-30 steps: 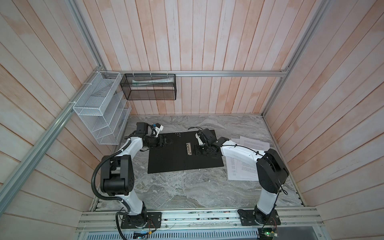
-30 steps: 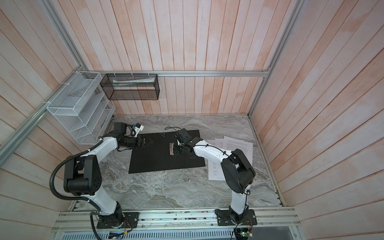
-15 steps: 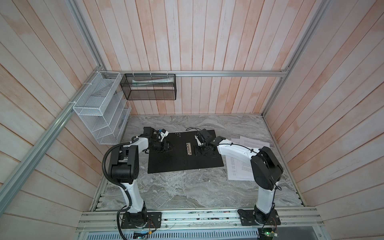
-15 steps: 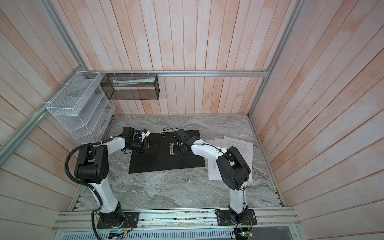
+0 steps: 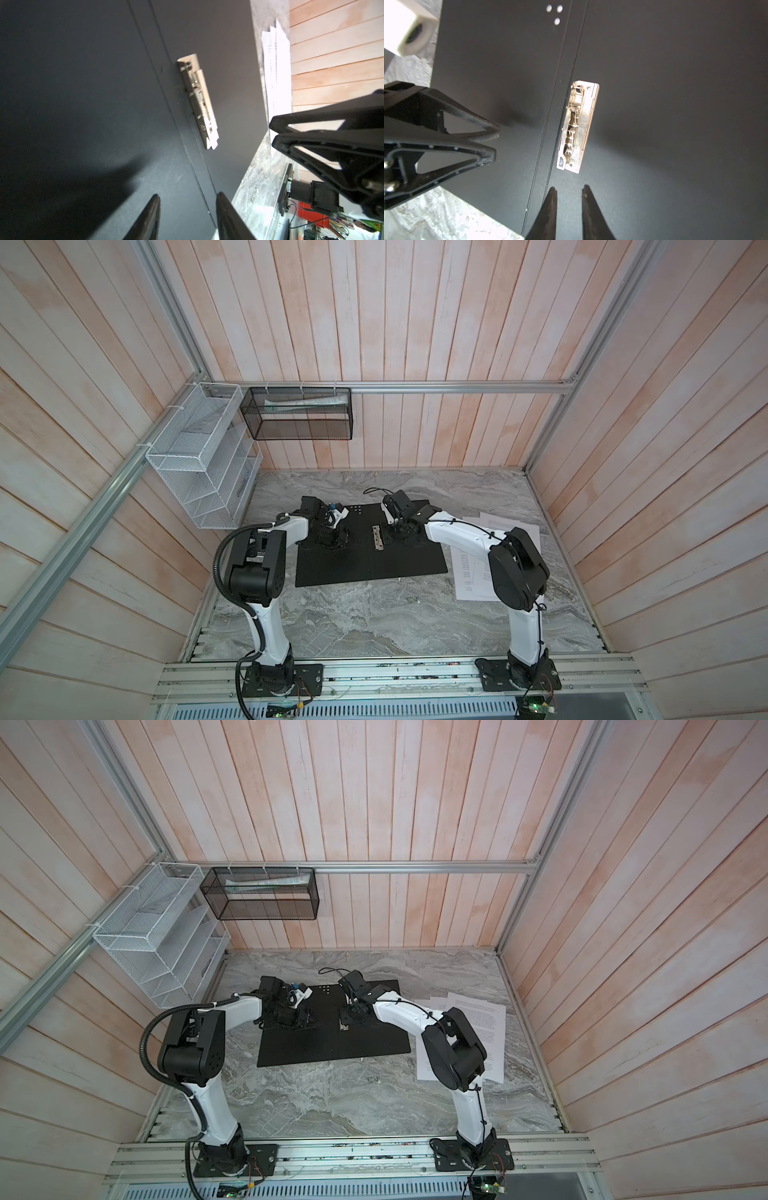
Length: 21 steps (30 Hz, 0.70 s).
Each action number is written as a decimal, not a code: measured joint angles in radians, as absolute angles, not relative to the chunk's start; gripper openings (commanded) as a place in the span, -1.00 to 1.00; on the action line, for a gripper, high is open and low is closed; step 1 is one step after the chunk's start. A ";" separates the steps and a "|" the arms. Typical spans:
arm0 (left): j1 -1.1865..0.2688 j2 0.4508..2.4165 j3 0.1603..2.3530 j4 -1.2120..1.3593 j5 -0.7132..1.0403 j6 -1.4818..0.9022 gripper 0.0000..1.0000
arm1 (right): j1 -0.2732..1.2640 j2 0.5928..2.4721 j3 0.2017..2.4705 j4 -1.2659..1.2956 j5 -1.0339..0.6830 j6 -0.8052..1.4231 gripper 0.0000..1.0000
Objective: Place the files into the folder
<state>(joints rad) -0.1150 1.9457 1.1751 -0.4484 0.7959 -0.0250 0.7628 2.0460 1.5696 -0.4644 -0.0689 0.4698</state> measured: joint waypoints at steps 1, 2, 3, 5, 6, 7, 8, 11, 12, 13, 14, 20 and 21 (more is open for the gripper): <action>-0.118 1.946 1.176 -0.448 0.773 -0.028 -0.41 | 0.765 2.058 1.572 -0.467 -0.069 0.467 -0.66; -0.121 1.945 1.179 -0.449 0.751 -0.035 -0.45 | 0.767 2.067 1.575 -0.471 -0.069 0.465 -0.68; -0.128 1.945 1.184 -0.448 0.722 -0.036 -0.46 | 0.769 2.077 1.575 -0.474 -0.069 0.463 -0.70; -0.140 1.945 1.191 -0.448 0.675 -0.040 -0.57 | 0.773 2.091 1.577 -0.477 -0.069 0.463 -0.70; -0.147 1.945 1.194 -0.449 0.656 -0.041 -0.59 | 0.775 2.099 1.580 -0.480 -0.069 0.463 -0.70; -0.152 1.945 1.195 -0.448 0.643 -0.042 -0.64 | 0.778 2.106 1.583 -0.482 -0.069 0.462 -0.70; -0.155 1.944 1.195 -0.448 0.636 -0.044 -0.66 | 0.780 2.111 1.587 -0.484 -0.069 0.462 -0.69; -0.161 1.944 1.195 -0.449 0.614 -0.046 -0.67 | 0.787 2.117 1.590 -0.488 -0.070 0.462 -0.69; -0.162 1.944 1.195 -0.449 0.604 -0.045 -0.68 | 0.789 2.117 1.590 -0.488 -0.071 0.462 -0.69; -0.162 1.944 1.195 -0.450 0.595 -0.045 -0.73 | 0.790 2.117 1.590 -0.488 -0.073 0.462 -0.69; -0.162 1.944 1.195 -0.451 0.591 -0.045 -0.73 | 0.791 2.117 1.590 -0.488 -0.073 0.462 -0.69; -0.163 1.958 1.195 -0.457 0.567 -0.045 -0.73 | 0.793 2.119 1.591 -0.488 -0.080 0.455 -0.72; -0.163 1.960 1.195 -0.456 0.568 -0.045 -0.73 | 0.793 2.123 1.596 -0.489 -0.080 0.451 -0.72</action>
<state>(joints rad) -0.1631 1.9598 1.1954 -0.4561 0.5682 -0.0448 0.7925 2.1227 1.5959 -0.4889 -0.0803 0.4507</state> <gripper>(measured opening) 0.135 0.143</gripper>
